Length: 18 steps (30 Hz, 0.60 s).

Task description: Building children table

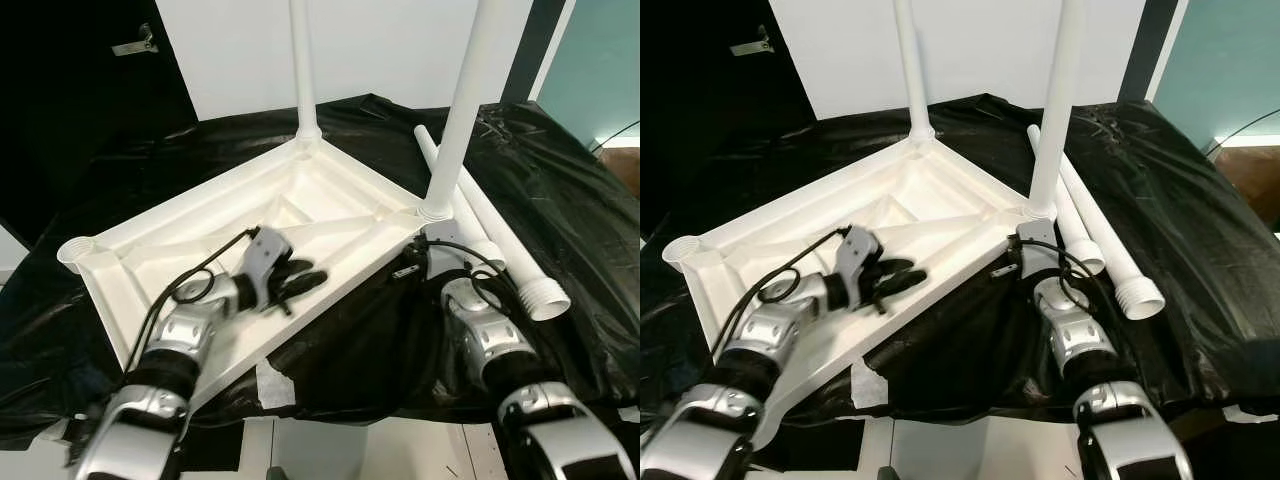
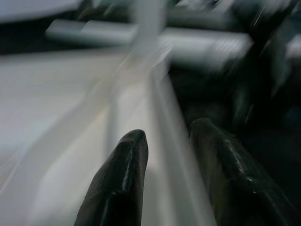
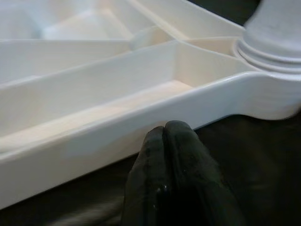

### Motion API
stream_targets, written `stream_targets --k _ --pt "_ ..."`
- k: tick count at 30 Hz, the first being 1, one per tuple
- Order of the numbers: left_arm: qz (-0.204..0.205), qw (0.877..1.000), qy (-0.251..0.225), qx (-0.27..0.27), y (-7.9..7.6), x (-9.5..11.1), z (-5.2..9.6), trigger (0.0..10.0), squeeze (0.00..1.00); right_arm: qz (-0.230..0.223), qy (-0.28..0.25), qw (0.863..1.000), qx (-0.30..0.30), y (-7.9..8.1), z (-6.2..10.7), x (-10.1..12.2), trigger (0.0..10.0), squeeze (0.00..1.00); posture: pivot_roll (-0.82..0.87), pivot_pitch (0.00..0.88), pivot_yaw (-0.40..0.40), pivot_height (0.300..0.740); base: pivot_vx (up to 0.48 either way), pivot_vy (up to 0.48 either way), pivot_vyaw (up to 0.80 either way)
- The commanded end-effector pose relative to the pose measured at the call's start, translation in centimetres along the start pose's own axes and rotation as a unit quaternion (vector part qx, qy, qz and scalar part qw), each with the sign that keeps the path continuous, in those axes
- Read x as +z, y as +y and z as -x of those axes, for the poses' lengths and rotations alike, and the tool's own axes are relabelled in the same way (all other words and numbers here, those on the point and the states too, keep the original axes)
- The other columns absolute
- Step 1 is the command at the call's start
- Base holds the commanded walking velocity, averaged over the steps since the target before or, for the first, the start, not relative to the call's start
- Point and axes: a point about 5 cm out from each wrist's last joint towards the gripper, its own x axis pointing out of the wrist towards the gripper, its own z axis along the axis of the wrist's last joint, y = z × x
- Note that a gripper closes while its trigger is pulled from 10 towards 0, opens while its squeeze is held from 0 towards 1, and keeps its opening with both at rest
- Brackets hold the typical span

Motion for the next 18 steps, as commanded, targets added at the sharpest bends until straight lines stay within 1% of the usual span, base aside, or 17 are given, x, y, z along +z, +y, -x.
stream_targets --k 1,3,7,8,9,10,11,12,13,14,15,17,18 --pt "0.004 1.000 -0.021 0.020 0.7 0.6 0.6 10.0 0.00 -0.004 -0.027 1.000 0.014 0.9 -0.1 1.0 10.0 0.00 -0.10 0.000 0.060 0.740 0.000 0.000 0.00" --pt "0.014 0.999 -0.035 0.015 0.8 0.9 0.8 10.0 0.00 -0.011 -0.032 0.999 0.012 1.0 0.1 1.0 10.0 0.00 -0.10 0.000 0.061 0.740 0.000 0.000 0.00" --pt "0.020 0.999 -0.036 0.003 0.9 1.1 1.3 10.0 0.00 -0.015 -0.035 0.999 0.012 1.3 0.3 1.0 10.0 0.00 -0.10 0.001 0.061 0.740 0.000 0.000 0.00" --pt "0.012 1.000 -0.012 0.013 1.5 0.7 1.9 10.0 0.00 -0.018 -0.035 0.999 0.014 1.7 0.7 0.9 10.0 0.00 -0.10 0.003 0.059 0.740 0.000 0.000 0.00" --pt "0.012 1.000 -0.012 0.013 1.5 0.7 1.9 10.0 0.00 -0.018 -0.035 0.999 0.014 1.7 0.7 0.9 10.0 0.00 -0.10 0.003 0.059 0.740 0.000 0.000 0.00" --pt "0.006 1.000 0.000 0.020 1.9 0.5 2.2 10.0 0.00 -0.019 -0.035 0.999 0.015 1.8 0.8 0.9 10.0 0.00 -0.10 0.003 0.059 0.740 0.000 0.000 0.00" --pt "-0.004 0.999 0.024 0.039 2.4 0.1 2.6 10.0 0.00 -0.020 -0.035 0.999 0.016 2.0 1.0 0.9 10.0 0.00 -0.10 0.003 0.058 0.740 0.000 0.000 0.00" --pt "-0.011 0.998 0.039 0.051 2.7 -0.2 2.8 10.0 0.00 -0.020 -0.035 0.999 0.016 2.1 1.1 0.9 10.0 0.00 -0.10 0.003 0.058 0.740 0.000 0.000 0.00" --pt "-0.011 0.998 0.039 0.051 2.7 -0.2 2.8 10.0 0.00 -0.020 -0.035 0.999 0.016 2.1 1.1 0.9 10.0 0.00 -0.10 0.003 0.058 0.740 0.000 0.000 0.00" --pt "-0.022 0.993 0.083 0.086 3.6 -0.9 3.5 10.0 0.00 -0.023 -0.036 0.999 0.018 2.4 1.4 1.0 10.0 0.00 -0.09 0.004 0.055 0.740 0.000 0.000 0.00" --pt "-0.022 0.993 0.083 0.086 3.6 -0.9 3.5 10.0 0.00 -0.023 -0.036 0.999 0.018 2.4 1.4 1.0 10.0 0.00 -0.09 0.004 0.055 0.740 0.000 0.000 0.00" --pt "-0.027 0.979 0.140 0.148 5.0 -1.9 4.9 10.0 0.00 -0.029 -0.037 0.999 0.023 2.9 2.0 1.0 10.0 0.00 -0.09 0.005 0.056 0.740 0.000 0.000 0.00" --pt "-0.027 0.979 0.140 0.148 5.0 -1.9 4.9 10.0 0.00 -0.029 -0.037 0.999 0.023 2.9 2.0 1.0 10.0 0.00 -0.09 0.005 0.056 0.740 0.000 0.000 0.00"
